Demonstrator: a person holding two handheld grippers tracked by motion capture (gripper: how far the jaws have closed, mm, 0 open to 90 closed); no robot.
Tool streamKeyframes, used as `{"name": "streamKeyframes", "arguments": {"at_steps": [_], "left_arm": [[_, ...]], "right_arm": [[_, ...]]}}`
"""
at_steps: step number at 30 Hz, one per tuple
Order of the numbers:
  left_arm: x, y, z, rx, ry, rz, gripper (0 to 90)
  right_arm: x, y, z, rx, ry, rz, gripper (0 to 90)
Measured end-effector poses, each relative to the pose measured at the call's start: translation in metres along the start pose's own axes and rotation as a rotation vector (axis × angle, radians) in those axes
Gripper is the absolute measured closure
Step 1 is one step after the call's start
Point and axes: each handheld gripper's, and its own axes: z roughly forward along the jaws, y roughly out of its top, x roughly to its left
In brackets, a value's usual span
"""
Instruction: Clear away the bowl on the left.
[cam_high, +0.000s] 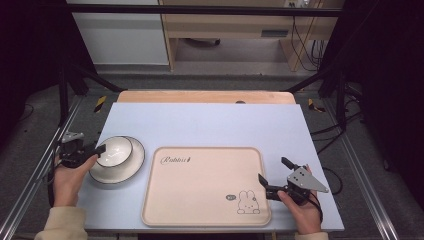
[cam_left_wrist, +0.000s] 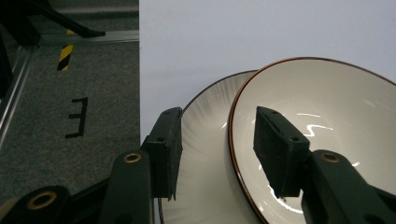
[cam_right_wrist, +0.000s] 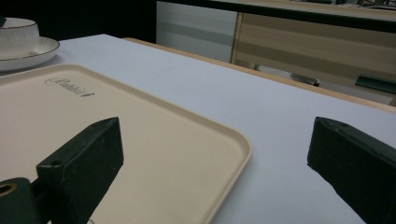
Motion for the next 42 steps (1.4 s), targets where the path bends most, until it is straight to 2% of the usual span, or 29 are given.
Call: {"name": "streamKeyframes", "arguments": {"at_steps": [6, 10, 14, 15, 21, 24, 27, 30, 34, 42], "left_arm": [[0.001, -0.002, 0.004, 0.024, -0.008, -0.021, 57.8], [-0.001, -0.001, 0.007, 0.046, -0.010, -0.011, 62.7], [0.000, -0.001, 0.007, 0.053, -0.002, -0.019, 66.1], [0.001, -0.001, 0.008, 0.055, -0.010, -0.029, 66.8], [-0.001, -0.002, 0.012, 0.086, -0.031, -0.025, 73.5], [-0.001, -0.002, 0.012, 0.086, -0.039, -0.020, 81.5], [-0.003, -0.002, 0.012, 0.082, -0.034, -0.021, 82.1], [-0.003, -0.002, 0.011, 0.075, -0.043, -0.039, 82.4], [-0.003, 0.000, 0.006, 0.031, -0.073, -0.068, 82.2], [-0.002, -0.001, 0.003, 0.017, -0.059, -0.088, 81.7]], "right_arm": [[0.000, -0.001, 0.000, 0.006, 0.004, -0.002, 4.0], [-0.001, -0.001, -0.002, 0.005, 0.000, 0.000, 4.0], [-0.001, -0.002, -0.004, 0.006, -0.004, 0.004, 4.0], [-0.001, -0.002, -0.004, 0.007, -0.005, 0.006, 4.0], [-0.001, -0.002, -0.004, 0.009, -0.005, 0.006, 4.0], [-0.001, -0.002, -0.004, 0.010, -0.005, 0.007, 4.0], [-0.001, -0.002, -0.004, 0.009, -0.007, 0.008, 4.0], [-0.002, -0.002, -0.004, 0.010, -0.009, 0.009, 4.0], [-0.002, -0.002, -0.006, 0.010, -0.012, 0.010, 4.0], [-0.005, 0.001, -0.013, -0.015, -0.043, 0.008, 4.0]]}}
